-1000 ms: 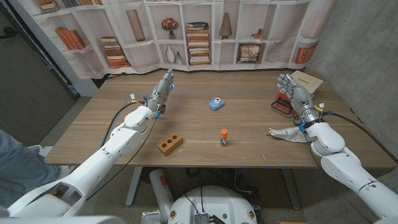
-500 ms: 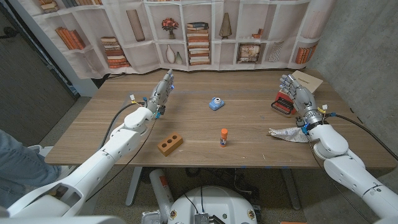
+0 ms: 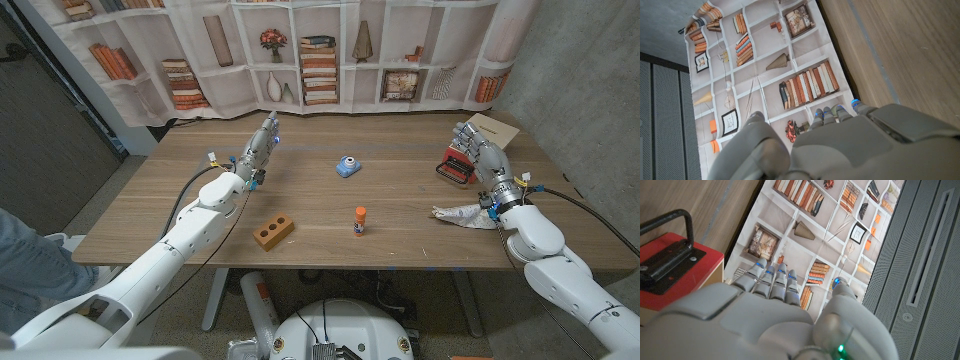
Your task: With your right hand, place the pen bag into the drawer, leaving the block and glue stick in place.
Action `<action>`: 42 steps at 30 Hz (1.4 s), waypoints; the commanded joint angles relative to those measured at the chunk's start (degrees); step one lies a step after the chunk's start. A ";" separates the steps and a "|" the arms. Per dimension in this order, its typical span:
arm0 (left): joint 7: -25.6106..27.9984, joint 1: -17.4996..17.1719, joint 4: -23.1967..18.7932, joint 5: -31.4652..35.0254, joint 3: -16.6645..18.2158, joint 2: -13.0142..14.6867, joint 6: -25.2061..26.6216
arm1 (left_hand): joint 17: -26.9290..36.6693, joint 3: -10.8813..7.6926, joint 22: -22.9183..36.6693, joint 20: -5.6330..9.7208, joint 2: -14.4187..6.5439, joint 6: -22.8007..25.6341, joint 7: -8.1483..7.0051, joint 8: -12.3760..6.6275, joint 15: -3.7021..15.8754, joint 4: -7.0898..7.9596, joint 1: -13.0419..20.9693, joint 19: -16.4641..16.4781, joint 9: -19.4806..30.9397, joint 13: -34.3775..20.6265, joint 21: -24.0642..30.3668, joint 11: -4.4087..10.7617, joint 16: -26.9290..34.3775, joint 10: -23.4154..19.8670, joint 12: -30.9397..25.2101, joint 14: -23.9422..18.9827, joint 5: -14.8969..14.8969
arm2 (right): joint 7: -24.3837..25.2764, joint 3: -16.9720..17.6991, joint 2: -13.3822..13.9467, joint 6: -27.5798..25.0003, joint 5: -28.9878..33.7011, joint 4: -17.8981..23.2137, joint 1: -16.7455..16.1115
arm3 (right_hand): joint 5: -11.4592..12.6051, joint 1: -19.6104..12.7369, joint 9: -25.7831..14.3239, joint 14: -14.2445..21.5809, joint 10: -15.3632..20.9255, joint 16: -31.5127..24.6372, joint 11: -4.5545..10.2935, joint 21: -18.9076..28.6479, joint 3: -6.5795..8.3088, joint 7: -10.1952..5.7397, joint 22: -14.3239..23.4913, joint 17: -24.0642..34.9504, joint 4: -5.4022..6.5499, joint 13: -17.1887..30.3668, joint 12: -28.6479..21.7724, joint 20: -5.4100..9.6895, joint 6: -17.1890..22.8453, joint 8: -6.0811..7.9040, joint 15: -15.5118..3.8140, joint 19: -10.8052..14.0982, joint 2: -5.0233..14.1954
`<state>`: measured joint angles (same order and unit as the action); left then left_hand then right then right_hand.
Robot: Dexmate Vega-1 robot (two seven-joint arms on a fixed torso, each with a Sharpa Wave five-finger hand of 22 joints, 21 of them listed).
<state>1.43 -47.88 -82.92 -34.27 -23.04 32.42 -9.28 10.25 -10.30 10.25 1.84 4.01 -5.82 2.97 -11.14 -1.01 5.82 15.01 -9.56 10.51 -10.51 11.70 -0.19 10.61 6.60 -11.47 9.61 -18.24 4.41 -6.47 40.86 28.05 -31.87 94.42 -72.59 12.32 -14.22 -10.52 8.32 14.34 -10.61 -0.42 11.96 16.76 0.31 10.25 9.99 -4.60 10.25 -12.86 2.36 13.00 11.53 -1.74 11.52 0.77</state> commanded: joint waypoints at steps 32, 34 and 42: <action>1.25 -2.13 -3.39 -0.13 0.56 1.02 0.55 | 0.14 0.62 0.26 1.37 -0.55 0.36 -0.07 -0.31 -0.01 -0.02 0.51 -3.21 0.24 -0.25 -0.01 0.11 0.14 -0.46 -0.34 0.30 0.07 | 3.43 5.75 0.83 -1.15 3.85 4.94 -8.25 | 0.55 -0.70 -0.29 0.78 0.80 -0.12 0.03 0.06 0.00 -0.31 0.28 0.27 -0.28 0.31 -0.18 1.91 0.94 0.12 0.17 0.85 0.10; 1.21 -1.97 -3.37 -0.13 0.53 1.10 0.81 | 0.14 0.63 0.26 1.37 -0.56 0.39 -0.06 -0.32 0.00 -0.02 0.52 -3.22 0.24 -0.25 -0.02 0.16 0.13 -0.48 -0.35 0.31 0.07 | 3.47 5.93 0.67 -0.98 4.01 5.00 -8.49 | 0.55 -0.70 -0.30 0.75 0.81 -0.10 -0.03 0.06 0.00 -0.34 0.28 0.27 -0.30 0.31 -0.17 1.92 0.98 0.12 0.19 0.88 0.11; 0.71 -1.41 -2.91 -0.22 0.45 1.24 1.17 | 0.14 0.71 0.26 1.30 -0.61 0.35 -0.04 -0.29 -0.02 -0.03 0.56 -3.28 0.24 -0.25 -0.04 0.01 0.12 -0.41 -0.31 0.31 0.08 | 4.11 6.66 0.01 -0.72 4.90 5.98 -9.72 | 0.54 -0.71 -0.30 0.84 0.89 -0.10 0.07 0.04 -0.02 -0.30 0.28 0.27 -0.33 0.32 -0.15 1.90 1.00 0.09 0.14 0.90 0.13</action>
<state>2.72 -49.81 -86.20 -34.31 -22.56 33.50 -8.51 10.25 -9.79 10.25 1.84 3.75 -5.82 2.96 -11.13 -1.01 5.77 15.27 -9.56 10.51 -10.51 11.70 0.01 10.61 6.39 -11.47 9.61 -18.24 7.67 -0.92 41.49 27.52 -28.06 99.10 -80.58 12.32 -14.22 -10.52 8.61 14.85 -10.61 -0.52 11.96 16.76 0.00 10.25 9.98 -4.59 10.25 -12.86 2.28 13.32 11.53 -1.44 12.06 0.77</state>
